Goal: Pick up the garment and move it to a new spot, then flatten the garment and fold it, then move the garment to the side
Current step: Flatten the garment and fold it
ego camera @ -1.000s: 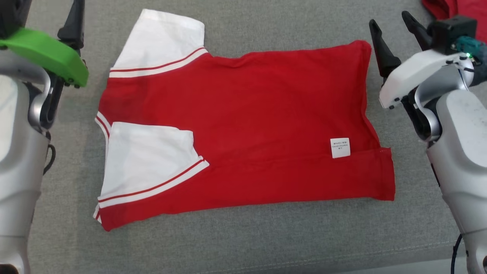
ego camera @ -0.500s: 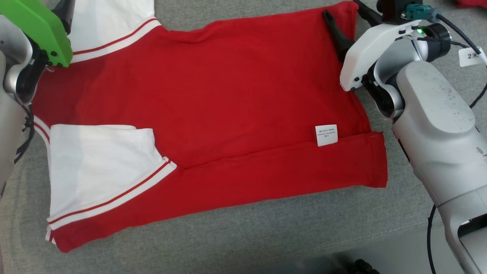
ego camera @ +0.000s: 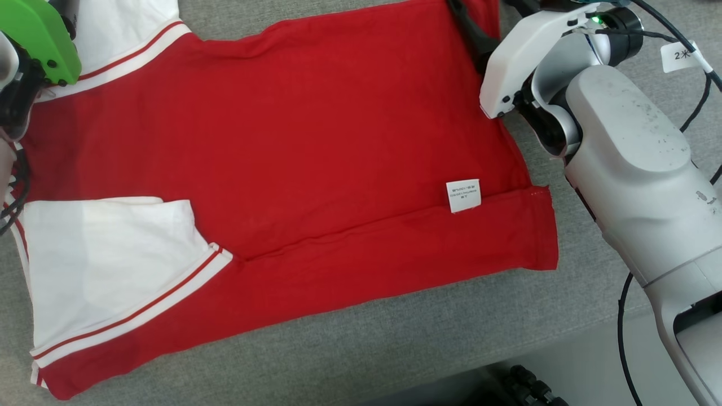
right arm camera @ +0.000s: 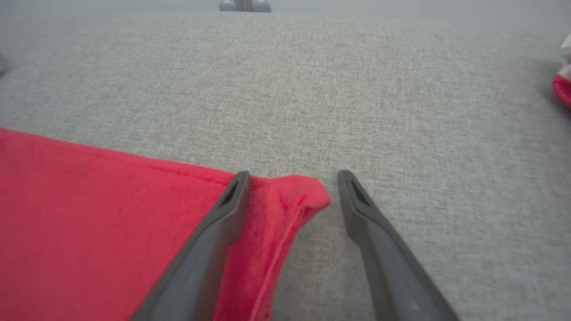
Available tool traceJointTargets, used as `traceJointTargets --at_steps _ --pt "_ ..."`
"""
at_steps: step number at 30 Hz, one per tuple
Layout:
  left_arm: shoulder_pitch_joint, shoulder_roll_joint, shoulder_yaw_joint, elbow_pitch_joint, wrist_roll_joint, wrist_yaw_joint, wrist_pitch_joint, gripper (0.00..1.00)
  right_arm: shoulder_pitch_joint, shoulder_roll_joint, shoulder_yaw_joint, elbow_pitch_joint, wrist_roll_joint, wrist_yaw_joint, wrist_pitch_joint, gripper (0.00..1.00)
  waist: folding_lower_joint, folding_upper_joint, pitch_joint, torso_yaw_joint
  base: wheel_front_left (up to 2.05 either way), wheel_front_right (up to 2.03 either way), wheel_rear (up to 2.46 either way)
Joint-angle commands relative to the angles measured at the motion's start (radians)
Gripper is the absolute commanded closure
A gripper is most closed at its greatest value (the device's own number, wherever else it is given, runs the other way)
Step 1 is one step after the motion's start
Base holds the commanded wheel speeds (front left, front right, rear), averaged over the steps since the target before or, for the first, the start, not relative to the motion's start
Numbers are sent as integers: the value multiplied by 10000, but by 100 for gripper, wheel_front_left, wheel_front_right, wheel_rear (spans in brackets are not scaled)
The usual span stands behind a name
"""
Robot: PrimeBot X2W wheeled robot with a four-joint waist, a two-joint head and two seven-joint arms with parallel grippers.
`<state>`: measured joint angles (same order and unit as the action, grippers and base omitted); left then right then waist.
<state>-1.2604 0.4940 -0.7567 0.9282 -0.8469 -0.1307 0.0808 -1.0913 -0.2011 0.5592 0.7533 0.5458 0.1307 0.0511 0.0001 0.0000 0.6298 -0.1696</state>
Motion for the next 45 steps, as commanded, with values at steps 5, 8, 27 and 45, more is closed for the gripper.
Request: traceJointTargets --at_steps 5,8,27,45 --pt "-177 -21 -401 382 -333 -1 -71 100 70 -123 568 -58 550 1 257 100 -1 0 -49 -59 0 0 0" --pt "-258 -66 -509 408 -538 -1 -429 100 -35 -351 710 -236 762 -7 75 100 -1 0 -129 22 0 0 0" --pt "1179 204 -1081 -2048 -2014 -1 -3187 100 1211 -1602 707 -565 745 -6 -2127 100 -1 0 -1559 1378 0 0 0" --pt "6736 -86 1645 -6880 -564 904 -3456 100 3848 -2289 -602 -1562 -295 -7 -3111 100 -1 0 -2496 1981 0 0 0"
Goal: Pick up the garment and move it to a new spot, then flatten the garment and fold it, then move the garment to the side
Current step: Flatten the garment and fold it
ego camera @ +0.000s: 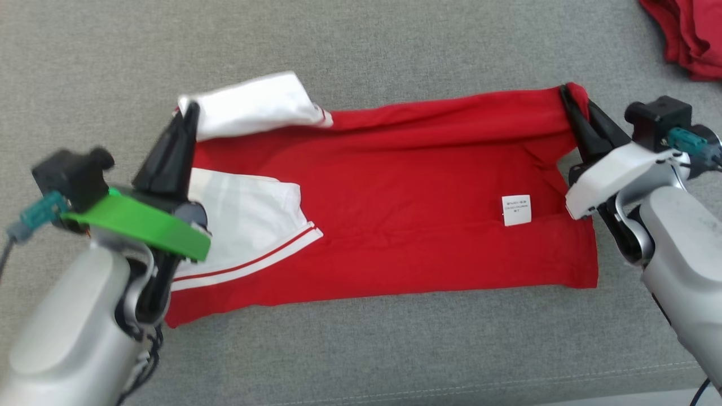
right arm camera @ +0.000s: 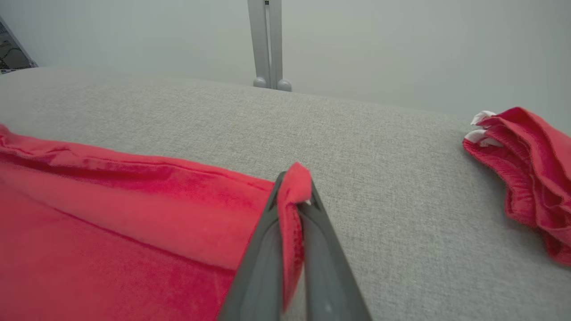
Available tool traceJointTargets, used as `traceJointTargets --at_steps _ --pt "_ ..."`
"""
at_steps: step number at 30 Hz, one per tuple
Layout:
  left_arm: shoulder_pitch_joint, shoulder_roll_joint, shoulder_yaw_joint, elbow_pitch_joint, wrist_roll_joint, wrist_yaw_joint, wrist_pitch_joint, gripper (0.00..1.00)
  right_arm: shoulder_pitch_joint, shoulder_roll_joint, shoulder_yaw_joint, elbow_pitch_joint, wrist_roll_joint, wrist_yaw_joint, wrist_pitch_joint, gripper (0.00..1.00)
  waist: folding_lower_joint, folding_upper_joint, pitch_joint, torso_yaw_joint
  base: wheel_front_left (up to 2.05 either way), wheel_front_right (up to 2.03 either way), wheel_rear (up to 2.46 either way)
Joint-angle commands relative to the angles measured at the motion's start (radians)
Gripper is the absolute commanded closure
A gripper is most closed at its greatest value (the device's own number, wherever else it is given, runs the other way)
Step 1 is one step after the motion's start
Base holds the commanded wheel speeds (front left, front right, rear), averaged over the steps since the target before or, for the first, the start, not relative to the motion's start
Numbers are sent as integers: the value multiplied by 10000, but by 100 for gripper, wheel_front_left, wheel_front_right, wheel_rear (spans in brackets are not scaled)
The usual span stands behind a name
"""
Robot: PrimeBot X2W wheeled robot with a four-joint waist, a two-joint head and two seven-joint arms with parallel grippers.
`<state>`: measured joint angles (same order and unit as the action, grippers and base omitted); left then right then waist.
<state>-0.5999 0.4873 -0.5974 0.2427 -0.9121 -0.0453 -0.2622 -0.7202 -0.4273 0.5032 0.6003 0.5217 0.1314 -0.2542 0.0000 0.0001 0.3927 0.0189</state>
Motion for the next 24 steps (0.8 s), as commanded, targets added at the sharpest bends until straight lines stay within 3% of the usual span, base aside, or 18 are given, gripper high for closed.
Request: traceJointTargets --at_steps 1,12,13,14,15,16,24 --pt "471 -117 240 -165 180 92 -25 100 359 9 -226 -154 -89 -13 -73 100 0 -1 -187 122 0 0 0" --pt "3388 -1119 1592 -666 1031 217 -27 100 2740 567 -1793 -1868 -516 -13 -113 100 0 -1 -652 146 0 0 0" --pt "3494 -1219 1637 -642 1100 180 -27 90 2923 600 -1870 -1928 -513 -13 -114 100 0 -1 -690 163 0 0 0" --pt "3598 -1322 1737 -621 1234 150 -27 38 3074 646 -2028 -2099 -525 -13 -114 67 0 -1 -727 179 0 0 0" --pt "3672 -1391 1817 -596 1351 104 -27 0 3185 710 -2140 -2249 -514 -13 -115 20 0 -1 -761 186 0 0 0" --pt "3762 -1491 1938 -559 1460 88 -27 0 3382 787 -2243 -2374 -456 -13 -115 0 0 -1 -809 196 0 0 0" --pt "4261 -2311 3583 -729 2628 -38 -28 0 4323 957 -2942 -3750 -559 -13 -115 0 0 -1 -1158 133 0 0 0"
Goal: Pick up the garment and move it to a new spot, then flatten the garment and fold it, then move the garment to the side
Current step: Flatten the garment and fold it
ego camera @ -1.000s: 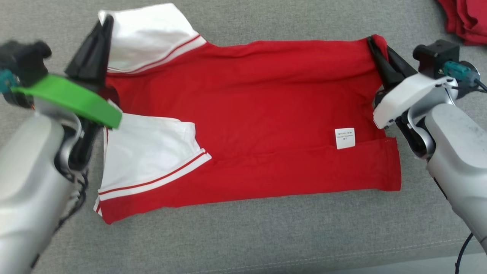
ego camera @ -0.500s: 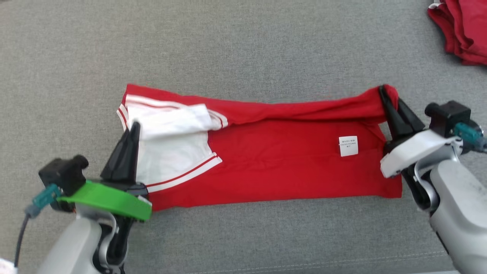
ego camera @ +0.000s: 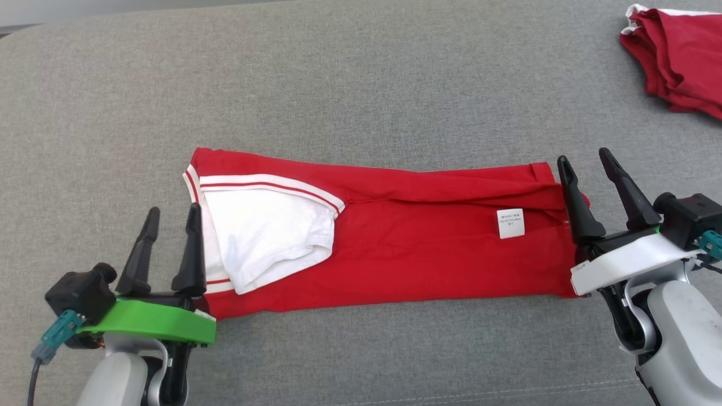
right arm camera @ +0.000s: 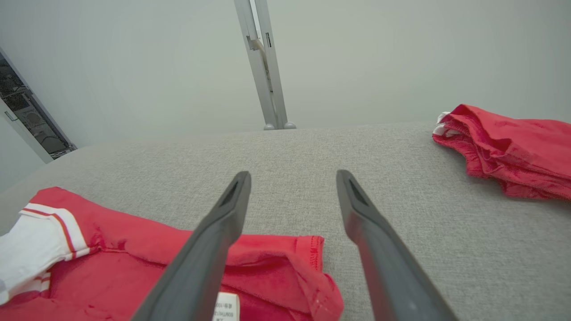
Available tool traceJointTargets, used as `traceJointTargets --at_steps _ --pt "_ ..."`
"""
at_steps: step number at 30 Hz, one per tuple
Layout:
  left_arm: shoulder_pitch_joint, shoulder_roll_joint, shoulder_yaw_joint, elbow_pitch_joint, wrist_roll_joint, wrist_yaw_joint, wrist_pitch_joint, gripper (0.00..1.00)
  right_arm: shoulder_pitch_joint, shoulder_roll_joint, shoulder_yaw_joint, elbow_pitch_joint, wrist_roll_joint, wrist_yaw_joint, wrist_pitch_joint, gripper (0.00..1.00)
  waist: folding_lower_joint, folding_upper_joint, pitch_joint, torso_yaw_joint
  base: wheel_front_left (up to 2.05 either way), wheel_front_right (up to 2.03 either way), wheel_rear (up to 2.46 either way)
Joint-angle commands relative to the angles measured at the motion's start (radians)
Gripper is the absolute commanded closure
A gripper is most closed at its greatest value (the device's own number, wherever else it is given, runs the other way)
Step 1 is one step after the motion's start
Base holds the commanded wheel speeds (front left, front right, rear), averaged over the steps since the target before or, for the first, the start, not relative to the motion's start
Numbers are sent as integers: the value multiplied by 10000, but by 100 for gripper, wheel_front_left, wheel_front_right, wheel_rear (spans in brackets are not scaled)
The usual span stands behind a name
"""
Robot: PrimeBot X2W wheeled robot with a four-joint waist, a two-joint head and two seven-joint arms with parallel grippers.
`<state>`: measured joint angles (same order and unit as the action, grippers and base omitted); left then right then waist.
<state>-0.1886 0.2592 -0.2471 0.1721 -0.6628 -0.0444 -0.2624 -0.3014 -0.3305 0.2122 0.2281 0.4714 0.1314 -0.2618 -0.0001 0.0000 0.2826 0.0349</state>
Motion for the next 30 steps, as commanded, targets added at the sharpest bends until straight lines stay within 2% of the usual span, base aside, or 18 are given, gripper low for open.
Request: traceJointTargets --at_steps 1,3,12,23,24,25,26,27,28,30 --pt "207 -106 288 -53 329 -84 -26 0 178 -11 -64 -77 -64 -13 -37 0 1 0 -82 -36 0 0 0" --pt "297 -290 650 -118 706 -109 -24 0 185 -19 -145 -49 -114 -12 -35 0 1 0 -127 -44 0 0 0" --pt "594 -1245 2028 -410 2936 -379 -25 0 -293 471 -216 1765 328 -12 388 0 1 0 -159 200 0 0 0" --pt "793 -1858 2990 -111 3946 -736 -25 0 -409 1107 178 3672 786 -10 407 0 1 0 -274 382 0 0 0" --pt "806 -1891 3035 -73 3988 -765 -25 0 -400 1159 245 3827 876 -12 421 7 1 0 -292 389 0 0 0" --pt "813 -1918 3074 -44 4021 -767 -25 0 -407 1185 275 3958 954 -12 419 39 1 0 -308 395 0 0 0" --pt "823 -1949 3120 -16 4017 -790 -26 0 -426 1227 298 4115 1059 -12 423 65 1 0 -329 400 0 0 0" --pt "829 -1966 3159 10 4038 -801 -25 0 -441 1261 347 4217 1117 -12 409 78 1 0 -343 406 0 0 0" --pt "833 -1980 3201 39 4084 -808 -25 0 -467 1306 412 4326 1168 -10 379 100 1 0 -360 413 0 0 0" --pt "834 -1995 3252 64 4129 -834 -25 0 -572 1356 493 4504 1286 -6 337 100 1 0 -388 421 0 0 0"
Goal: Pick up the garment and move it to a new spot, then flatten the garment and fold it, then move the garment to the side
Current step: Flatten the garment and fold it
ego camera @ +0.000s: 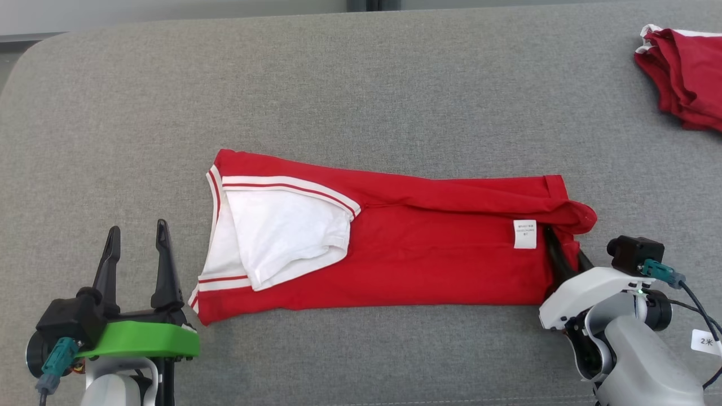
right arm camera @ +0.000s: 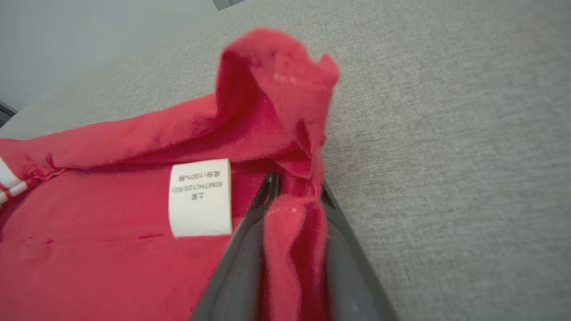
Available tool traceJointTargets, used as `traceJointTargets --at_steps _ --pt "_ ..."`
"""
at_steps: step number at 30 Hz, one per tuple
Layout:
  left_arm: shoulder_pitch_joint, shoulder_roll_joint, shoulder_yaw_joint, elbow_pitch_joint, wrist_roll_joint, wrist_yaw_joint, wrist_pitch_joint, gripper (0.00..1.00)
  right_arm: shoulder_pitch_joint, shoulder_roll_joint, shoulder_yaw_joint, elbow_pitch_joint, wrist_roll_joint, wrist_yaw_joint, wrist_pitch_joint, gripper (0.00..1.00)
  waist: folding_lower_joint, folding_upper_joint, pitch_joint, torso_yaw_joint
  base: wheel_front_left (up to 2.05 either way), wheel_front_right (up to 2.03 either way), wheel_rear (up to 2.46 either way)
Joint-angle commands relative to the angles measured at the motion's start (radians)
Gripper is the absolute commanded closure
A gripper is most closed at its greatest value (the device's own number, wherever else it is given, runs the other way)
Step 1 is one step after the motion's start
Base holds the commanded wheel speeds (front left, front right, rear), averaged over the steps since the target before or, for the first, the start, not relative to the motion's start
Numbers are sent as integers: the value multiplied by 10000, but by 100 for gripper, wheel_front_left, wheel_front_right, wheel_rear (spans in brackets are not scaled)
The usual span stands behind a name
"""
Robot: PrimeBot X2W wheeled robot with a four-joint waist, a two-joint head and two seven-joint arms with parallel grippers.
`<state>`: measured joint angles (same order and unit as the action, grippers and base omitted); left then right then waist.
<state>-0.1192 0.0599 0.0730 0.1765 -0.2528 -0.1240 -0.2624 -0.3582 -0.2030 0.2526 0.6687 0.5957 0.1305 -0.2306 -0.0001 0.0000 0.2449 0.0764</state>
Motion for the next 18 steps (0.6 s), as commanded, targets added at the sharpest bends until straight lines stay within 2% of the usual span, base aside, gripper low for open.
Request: traceJointTargets --at_steps 1,6,18 --pt "145 -15 78 27 70 -46 -25 0 -98 90 80 169 124 4 -47 100 1 0 -24 7 0 0 0" --pt "181 -57 146 33 148 -61 -25 0 -394 -69 54 433 352 1 -217 100 1 0 -65 11 0 0 0" --pt "313 -90 246 -7 102 -77 -25 0 -180 -1235 -990 251 316 -5 -349 100 1 0 -224 -146 0 0 0"
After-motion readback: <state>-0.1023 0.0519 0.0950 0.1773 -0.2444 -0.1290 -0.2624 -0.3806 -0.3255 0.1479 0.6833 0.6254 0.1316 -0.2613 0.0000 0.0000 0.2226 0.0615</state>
